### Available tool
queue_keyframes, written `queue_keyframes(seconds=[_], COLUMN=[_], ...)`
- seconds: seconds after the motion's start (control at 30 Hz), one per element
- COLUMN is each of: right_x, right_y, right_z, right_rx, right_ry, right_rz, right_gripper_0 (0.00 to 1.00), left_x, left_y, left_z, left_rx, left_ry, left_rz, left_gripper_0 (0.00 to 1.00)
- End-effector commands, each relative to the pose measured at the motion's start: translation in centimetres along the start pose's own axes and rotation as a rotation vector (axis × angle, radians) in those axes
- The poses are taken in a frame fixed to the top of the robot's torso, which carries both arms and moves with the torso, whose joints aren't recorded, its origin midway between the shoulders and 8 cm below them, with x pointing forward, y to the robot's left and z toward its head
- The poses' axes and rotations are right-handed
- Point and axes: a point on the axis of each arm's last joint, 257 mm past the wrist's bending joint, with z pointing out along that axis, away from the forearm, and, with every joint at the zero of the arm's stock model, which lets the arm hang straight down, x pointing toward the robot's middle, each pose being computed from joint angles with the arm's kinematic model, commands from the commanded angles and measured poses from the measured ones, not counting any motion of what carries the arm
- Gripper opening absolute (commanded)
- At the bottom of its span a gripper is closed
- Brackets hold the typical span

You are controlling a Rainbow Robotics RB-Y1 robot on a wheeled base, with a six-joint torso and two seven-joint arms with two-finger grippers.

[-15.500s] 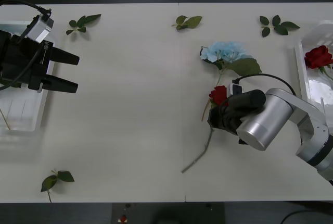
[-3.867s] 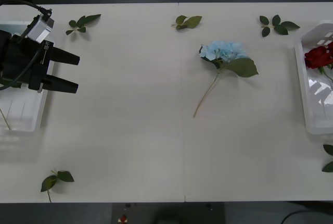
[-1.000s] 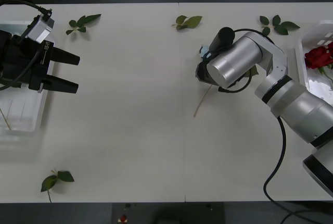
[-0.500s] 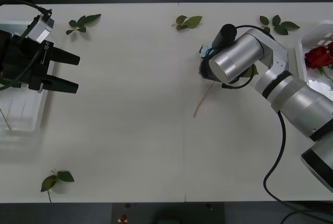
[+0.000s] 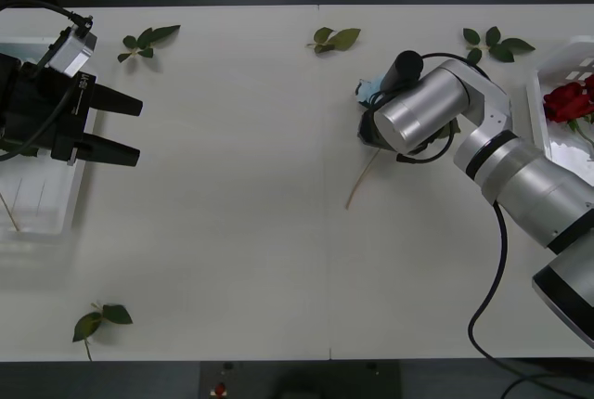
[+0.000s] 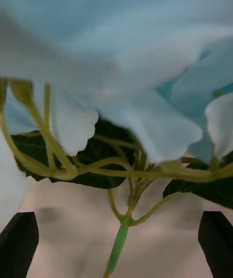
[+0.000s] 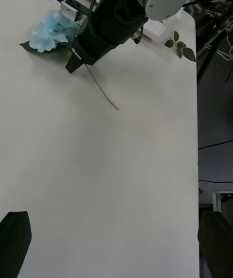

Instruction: Put the red flowers into the right box and the blue flowers into the left box

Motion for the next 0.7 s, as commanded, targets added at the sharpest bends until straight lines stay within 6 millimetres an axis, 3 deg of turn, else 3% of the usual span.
queue_keyframes(seconds=[0.03,0.1,0.23,0.37,0.7], right_x=[-1.48,-1.43,-1.46,-1.37,-1.73], right_y=[3.1,3.11,3.14,2.97,2.85], right_z=[-1.29,-1.26,-1.26,-1.07,-1.06], right_rx=[-0.045,-0.044,-0.043,-0.04,-0.039], right_ry=[-0.032,-0.031,-0.034,-0.032,-0.04], right_rz=[-0.087,-0.092,-0.099,-0.106,-0.121], right_gripper_0=[0.76,0.55,0.33,0.18,0.0], left_x=[-1.77,-1.77,-1.77,-1.77,-1.77], left_y=[0.52,0.52,0.52,0.52,0.52], left_z=[-1.18,-1.18,-1.18,-1.18,-1.18], left_rx=[-0.027,-0.027,-0.027,-0.027,-0.027], left_ry=[0.008,0.008,0.008,0.008,0.008], left_rz=[0.078,0.078,0.078,0.078,0.078], left_gripper_0=[1.0,1.0,1.0,1.0,1.0])
